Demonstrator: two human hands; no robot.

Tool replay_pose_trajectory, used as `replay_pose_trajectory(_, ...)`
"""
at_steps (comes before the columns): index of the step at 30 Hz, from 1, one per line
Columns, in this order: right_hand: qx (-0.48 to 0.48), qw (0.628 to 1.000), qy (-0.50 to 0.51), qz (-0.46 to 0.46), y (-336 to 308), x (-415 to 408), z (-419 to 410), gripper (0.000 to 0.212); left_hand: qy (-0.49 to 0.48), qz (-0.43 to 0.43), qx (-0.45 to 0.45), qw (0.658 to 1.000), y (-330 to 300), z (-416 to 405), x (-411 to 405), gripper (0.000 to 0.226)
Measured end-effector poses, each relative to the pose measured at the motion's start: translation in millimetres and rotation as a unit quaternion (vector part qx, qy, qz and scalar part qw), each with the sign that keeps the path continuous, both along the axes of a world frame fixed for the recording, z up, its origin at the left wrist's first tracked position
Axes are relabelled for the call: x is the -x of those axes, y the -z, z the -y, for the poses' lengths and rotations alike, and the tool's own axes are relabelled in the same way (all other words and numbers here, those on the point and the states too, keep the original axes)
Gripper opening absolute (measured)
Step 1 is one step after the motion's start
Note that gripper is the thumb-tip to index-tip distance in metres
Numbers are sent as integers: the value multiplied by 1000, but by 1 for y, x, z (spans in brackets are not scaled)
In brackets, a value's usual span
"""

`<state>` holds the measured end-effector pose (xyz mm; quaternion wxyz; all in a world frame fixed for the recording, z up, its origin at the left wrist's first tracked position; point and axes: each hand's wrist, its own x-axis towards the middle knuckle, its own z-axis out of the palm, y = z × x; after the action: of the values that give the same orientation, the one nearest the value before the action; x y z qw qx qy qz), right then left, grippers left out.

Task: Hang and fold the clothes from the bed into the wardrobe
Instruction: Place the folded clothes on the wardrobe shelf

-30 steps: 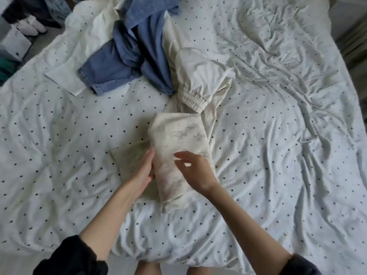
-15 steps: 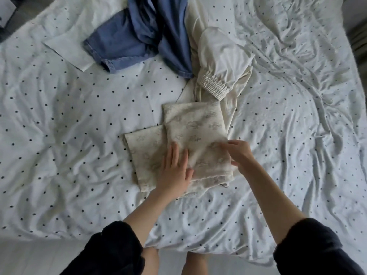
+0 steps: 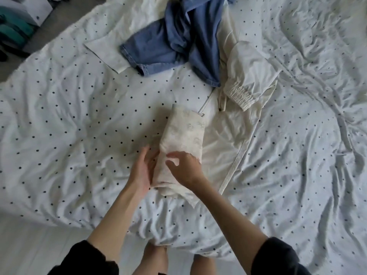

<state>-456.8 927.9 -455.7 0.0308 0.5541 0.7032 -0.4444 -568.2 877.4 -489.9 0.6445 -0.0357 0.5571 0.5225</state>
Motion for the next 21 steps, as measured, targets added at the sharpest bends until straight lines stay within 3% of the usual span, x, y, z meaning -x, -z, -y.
replay_pose_trajectory(3,-16,998,-29,-50,14,4,14,28,87,-164,12,983,11,7,19,42)
replay_pose_trajectory(5,-78,994,45,-64,21,-5,17,28,202,-288,-18,936,23,17,25,56)
replay_pose_trajectory(7,-138,983,109,-45,29,-23,15,33,301,-356,-54,883,35,25,25,66)
replay_pose_trajectory(10,-124,988,93,-9,40,-49,11,54,329,-374,-35,866,43,29,18,70)
replay_pose_trajectory(14,69,981,171,-59,54,-56,10,75,279,-341,3,898,49,45,-4,60)
replay_pose_trajectory(17,141,940,284,-125,61,-48,1,75,295,-319,18,901,52,56,-19,61)
replay_pose_trajectory(21,161,945,280,-57,71,-43,-12,65,312,-303,37,900,61,48,-11,62)
